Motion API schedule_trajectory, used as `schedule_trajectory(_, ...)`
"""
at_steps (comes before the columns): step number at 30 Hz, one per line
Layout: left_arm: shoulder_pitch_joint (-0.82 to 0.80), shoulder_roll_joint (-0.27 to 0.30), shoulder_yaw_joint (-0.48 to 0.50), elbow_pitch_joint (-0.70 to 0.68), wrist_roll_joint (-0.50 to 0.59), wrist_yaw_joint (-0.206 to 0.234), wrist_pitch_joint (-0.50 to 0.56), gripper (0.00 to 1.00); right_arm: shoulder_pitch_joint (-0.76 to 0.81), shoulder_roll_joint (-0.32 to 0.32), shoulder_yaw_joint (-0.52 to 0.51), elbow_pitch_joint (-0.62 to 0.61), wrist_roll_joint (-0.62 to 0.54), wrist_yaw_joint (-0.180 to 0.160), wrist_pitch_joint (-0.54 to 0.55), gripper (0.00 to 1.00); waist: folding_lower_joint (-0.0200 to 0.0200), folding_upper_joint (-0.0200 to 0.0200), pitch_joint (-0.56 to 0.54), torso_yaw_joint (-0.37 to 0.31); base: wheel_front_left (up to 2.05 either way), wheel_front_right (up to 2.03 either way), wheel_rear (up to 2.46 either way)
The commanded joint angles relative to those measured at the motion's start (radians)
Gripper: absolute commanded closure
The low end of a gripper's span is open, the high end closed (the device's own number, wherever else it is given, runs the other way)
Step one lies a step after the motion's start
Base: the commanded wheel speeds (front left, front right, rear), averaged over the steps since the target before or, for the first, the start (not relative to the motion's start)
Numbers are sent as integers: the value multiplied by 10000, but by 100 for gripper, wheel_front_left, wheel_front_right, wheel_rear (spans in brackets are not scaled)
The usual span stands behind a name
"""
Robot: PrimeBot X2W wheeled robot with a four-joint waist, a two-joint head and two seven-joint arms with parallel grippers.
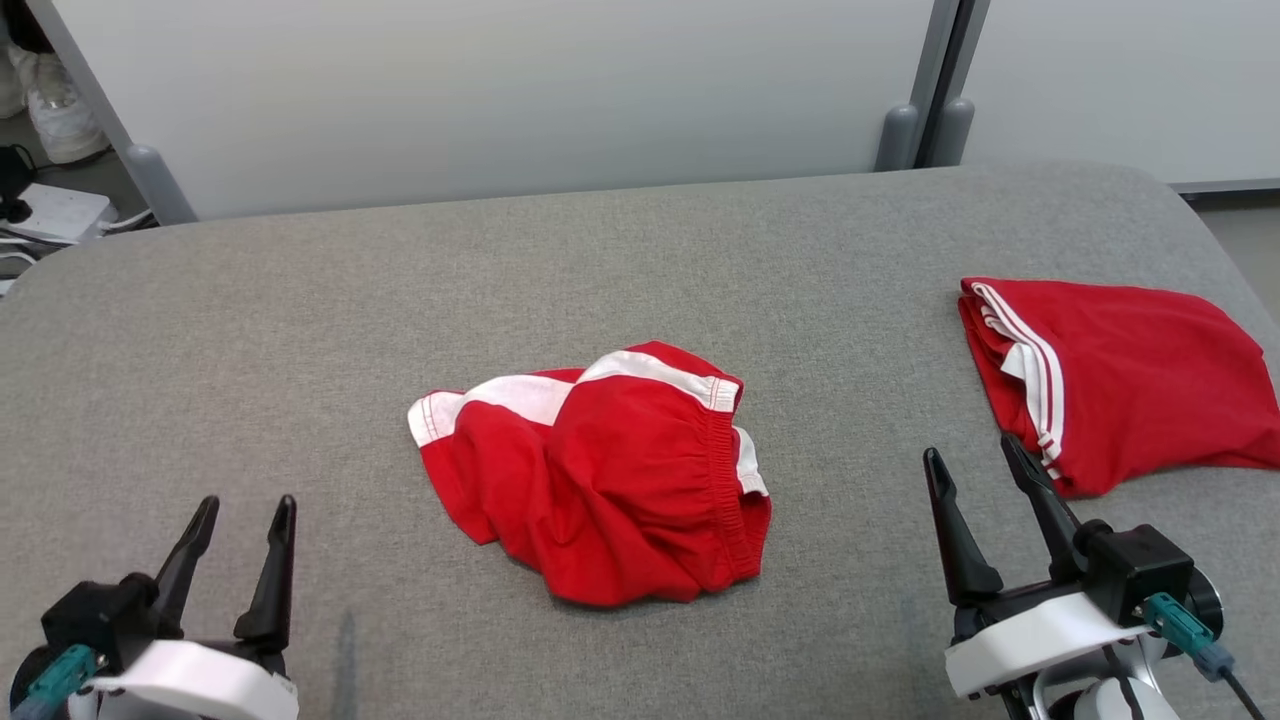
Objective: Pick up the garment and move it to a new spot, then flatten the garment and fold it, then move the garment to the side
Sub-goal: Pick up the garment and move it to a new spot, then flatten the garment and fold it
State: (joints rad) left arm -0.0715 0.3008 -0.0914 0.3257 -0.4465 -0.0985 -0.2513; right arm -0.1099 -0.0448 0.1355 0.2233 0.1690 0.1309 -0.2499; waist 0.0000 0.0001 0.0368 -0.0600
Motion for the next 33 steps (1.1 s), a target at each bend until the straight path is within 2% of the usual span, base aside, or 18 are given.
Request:
schedule_trajectory(1, -142, 198, 576, -295, 236, -100, -105, 0, -118, -54, 157, -163, 34, -2, -118, 0, 0, -1, -95, 73, 0, 0, 0)
schedule_trajectory(9, 756, -559, 1794, -803, 1039, -248, -105, 0, -26, -54, 218, -37, 103, -2, -118, 0, 0, -1, -290, 191, 0, 0, 0)
schedule_trajectory(18, 1375, -1112, 2314, -1125, 1561, -315, -105, 0, 85, -54, 245, 32, 111, -2, -118, 0, 0, -1, -307, 229, 0, 0, 0)
schedule_trajectory(33, 1484, -1087, 2142, -1231, 1453, -321, -105, 0, 39, -54, 389, 77, 200, -2, -118, 0, 0, -1, -173, 247, 0, 0, 0)
